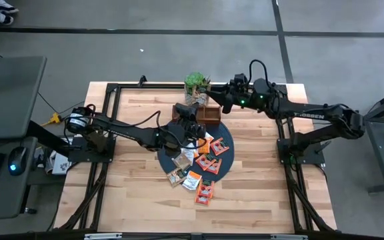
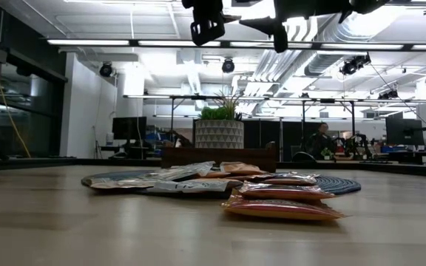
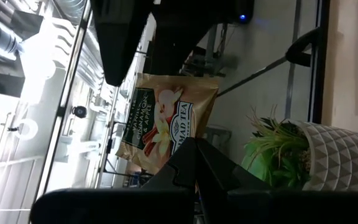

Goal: Pick & Place Tea
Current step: Put the brown tea bag into the left section of the wooden organizer

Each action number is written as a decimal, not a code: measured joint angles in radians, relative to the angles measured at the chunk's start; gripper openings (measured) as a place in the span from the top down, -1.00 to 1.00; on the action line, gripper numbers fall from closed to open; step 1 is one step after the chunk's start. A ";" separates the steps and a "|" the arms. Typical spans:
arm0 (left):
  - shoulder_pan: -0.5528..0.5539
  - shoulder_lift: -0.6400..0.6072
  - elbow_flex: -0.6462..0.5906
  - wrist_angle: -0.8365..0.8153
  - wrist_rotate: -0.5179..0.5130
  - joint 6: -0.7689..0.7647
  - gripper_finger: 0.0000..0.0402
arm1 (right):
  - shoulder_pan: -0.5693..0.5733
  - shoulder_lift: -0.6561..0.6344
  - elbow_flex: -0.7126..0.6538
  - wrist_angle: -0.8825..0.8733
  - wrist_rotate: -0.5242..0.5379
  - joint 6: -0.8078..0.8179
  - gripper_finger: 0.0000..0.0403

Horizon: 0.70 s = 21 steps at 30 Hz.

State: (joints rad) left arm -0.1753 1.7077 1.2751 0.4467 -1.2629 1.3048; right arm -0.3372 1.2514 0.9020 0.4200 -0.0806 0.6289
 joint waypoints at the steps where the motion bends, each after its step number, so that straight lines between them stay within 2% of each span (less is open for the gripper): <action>1: 0.000 0.000 0.000 0.000 0.000 0.000 1.00 | -0.005 0.000 0.000 0.003 -0.004 0.000 0.05; 15: -0.001 0.000 0.000 0.000 0.016 -0.002 1.00 | -0.012 0.000 -0.001 -0.019 -0.005 -0.027 0.56; 21: -0.001 0.000 0.000 0.000 0.016 -0.002 1.00 | -0.012 0.000 -0.002 -0.013 -0.006 -0.076 0.95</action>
State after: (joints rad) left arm -0.1761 1.7077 1.2751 0.4467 -1.2469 1.3029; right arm -0.3495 1.2514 0.9005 0.4075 -0.0864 0.5532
